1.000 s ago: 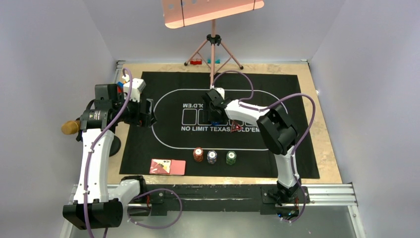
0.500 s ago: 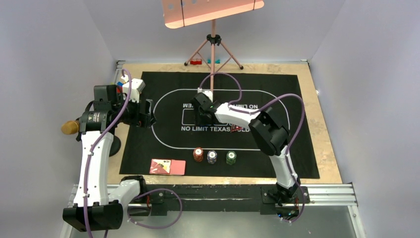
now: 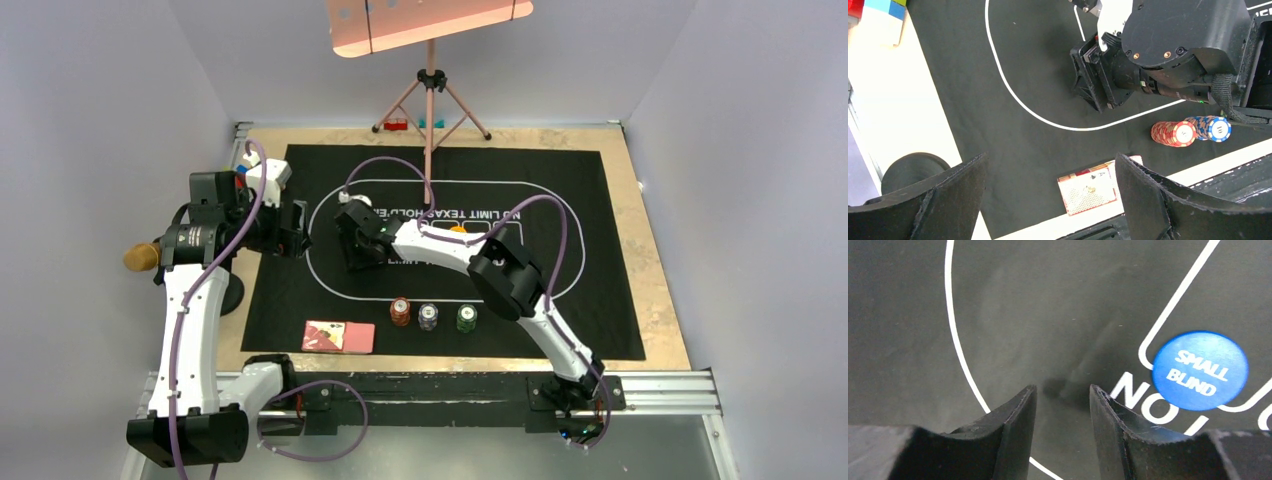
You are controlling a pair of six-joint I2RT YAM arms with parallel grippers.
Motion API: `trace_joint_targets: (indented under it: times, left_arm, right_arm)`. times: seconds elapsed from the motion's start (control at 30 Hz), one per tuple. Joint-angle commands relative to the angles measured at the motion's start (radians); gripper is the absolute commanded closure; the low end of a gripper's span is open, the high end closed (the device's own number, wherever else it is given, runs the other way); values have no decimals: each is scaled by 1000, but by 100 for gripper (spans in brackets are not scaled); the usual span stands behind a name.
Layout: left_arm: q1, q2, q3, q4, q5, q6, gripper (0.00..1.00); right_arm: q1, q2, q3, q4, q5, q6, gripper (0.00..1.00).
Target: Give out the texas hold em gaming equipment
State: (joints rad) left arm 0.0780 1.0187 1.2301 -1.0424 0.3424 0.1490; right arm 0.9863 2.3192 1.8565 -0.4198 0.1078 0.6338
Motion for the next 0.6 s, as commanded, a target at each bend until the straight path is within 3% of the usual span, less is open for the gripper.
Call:
trace_joint_targets:
  times: [0.0,0.1,0.37,0.57]
  left_arm:
    - [-1,-10,-13,-10,-19,27,0]
    - [-2,9,-13,1,2,47,0]
    - [-63,162,7,74,65,71,0]
    - [-239,329,17,174,-13,90,0]
  right_arm:
    - [6,-31,53,14,-71,-49,51]
    - [-11,-148,-40,32,-27,-90,45]
    - [-173,-574,-501,117,77,-94,33]
    - [-303,-583,-566,49,168,-85,34]
